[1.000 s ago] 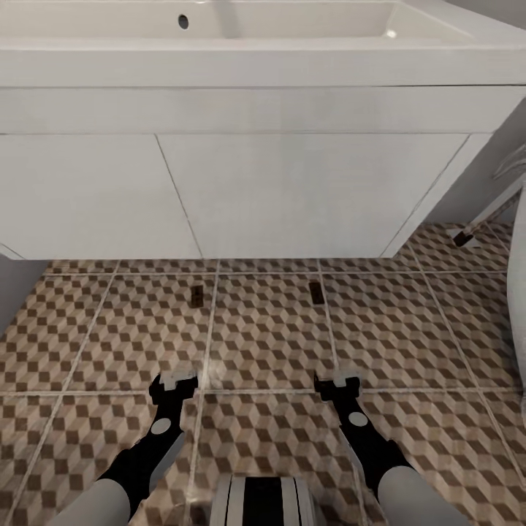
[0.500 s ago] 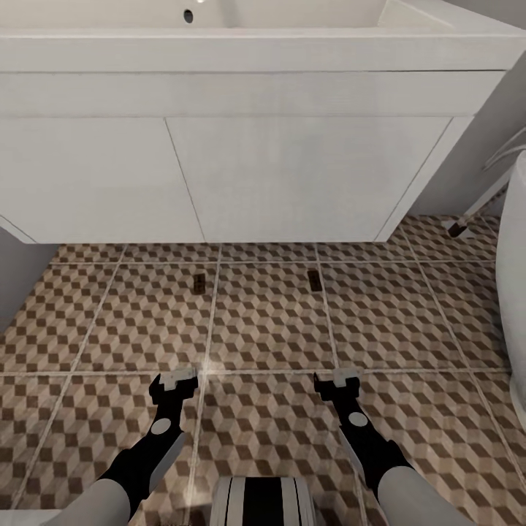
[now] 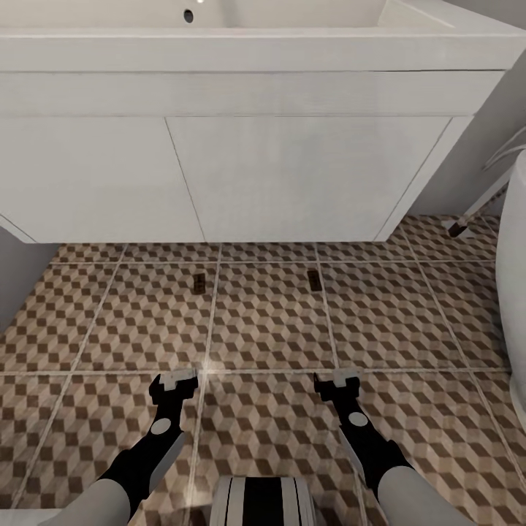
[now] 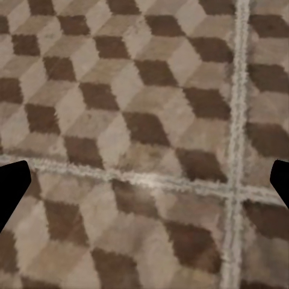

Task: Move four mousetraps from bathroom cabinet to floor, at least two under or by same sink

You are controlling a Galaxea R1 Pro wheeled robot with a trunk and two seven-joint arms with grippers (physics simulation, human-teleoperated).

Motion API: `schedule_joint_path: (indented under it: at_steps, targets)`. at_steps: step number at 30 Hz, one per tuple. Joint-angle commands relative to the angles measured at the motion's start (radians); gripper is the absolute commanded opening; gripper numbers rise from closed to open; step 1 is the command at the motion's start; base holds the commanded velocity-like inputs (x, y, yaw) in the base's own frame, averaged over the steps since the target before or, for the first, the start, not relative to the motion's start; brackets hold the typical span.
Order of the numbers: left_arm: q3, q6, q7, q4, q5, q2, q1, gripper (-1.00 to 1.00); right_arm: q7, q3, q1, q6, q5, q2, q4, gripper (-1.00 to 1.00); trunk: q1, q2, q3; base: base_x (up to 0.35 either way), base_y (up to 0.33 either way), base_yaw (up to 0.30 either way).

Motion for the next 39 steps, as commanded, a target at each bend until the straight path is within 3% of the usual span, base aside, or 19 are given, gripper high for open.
schedule_joint_path:
  at_steps: [1, 27, 39]
  targets:
    - [-0.008, -0.005, 0.007, 0.000, 0.010, 0.001, -0.001, 1.00, -0.003, -0.005, -0.001, -0.003, 0.010, 0.001, 0.001, 1.00, 0.000, 0.000, -0.001, -0.058, 0.000, 0.000]
    - [-0.008, -0.002, 0.006, 0.004, 0.011, 0.001, -0.001, 1.00, -0.003, -0.005, 0.000, -0.003, 0.010, 0.001, 0.001, 1.00, 0.000, 0.000, -0.001, -0.291, 0.000, 0.000]
    - [-0.007, -0.008, -0.004, 0.005, 0.012, 0.002, -0.001, 1.00, -0.003, -0.005, 0.000, -0.003, 0.009, 0.001, 0.001, 1.00, 0.000, 0.000, -0.001, -0.066, 0.000, 0.000]
